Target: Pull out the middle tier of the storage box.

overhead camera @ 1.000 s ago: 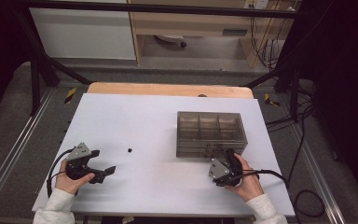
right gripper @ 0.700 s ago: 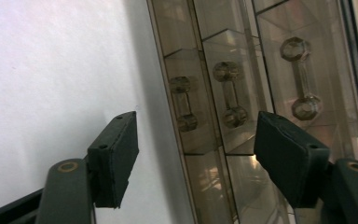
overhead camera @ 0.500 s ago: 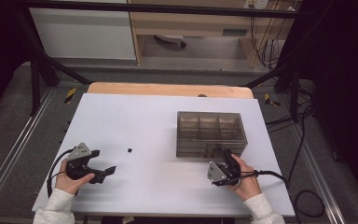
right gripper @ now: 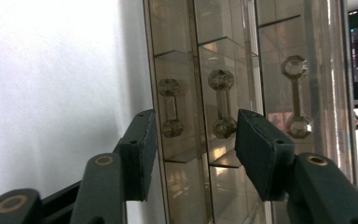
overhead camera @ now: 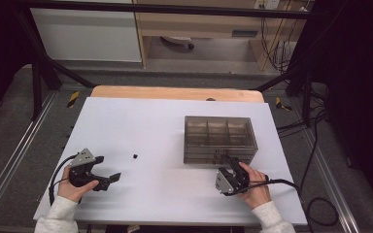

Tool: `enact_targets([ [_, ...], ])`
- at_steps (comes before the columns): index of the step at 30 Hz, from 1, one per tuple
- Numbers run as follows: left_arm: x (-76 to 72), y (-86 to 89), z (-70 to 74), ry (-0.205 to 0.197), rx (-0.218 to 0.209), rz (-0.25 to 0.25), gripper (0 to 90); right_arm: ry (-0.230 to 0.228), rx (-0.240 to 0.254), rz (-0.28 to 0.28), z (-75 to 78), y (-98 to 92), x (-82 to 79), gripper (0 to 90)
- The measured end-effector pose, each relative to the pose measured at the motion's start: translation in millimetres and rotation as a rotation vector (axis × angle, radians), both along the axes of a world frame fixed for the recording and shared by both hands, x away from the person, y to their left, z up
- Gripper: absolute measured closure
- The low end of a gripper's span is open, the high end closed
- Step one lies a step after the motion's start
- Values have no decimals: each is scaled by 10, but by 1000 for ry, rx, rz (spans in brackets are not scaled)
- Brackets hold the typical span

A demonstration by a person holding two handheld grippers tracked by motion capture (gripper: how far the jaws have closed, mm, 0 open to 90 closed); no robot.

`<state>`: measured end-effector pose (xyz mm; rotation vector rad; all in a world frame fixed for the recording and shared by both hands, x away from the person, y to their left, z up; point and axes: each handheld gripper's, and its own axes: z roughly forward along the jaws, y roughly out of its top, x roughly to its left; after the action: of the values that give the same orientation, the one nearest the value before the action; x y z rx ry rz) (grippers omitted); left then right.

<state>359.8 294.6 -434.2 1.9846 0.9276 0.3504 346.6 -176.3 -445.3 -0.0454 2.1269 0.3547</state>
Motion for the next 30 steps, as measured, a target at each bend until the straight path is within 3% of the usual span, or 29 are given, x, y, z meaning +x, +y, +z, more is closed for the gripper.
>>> enact_targets([
  [12,-1,0,1,-1,0,1,5,-107,-52,7,-63,10,-36,608],
  [19,0,1,0,-2,0,2,6,-139,-56,-2,-85,20,-47,648],
  [30,-3,0,1,-2,-1,2,7,-217,-108,-21,-131,88,-70,720],
])
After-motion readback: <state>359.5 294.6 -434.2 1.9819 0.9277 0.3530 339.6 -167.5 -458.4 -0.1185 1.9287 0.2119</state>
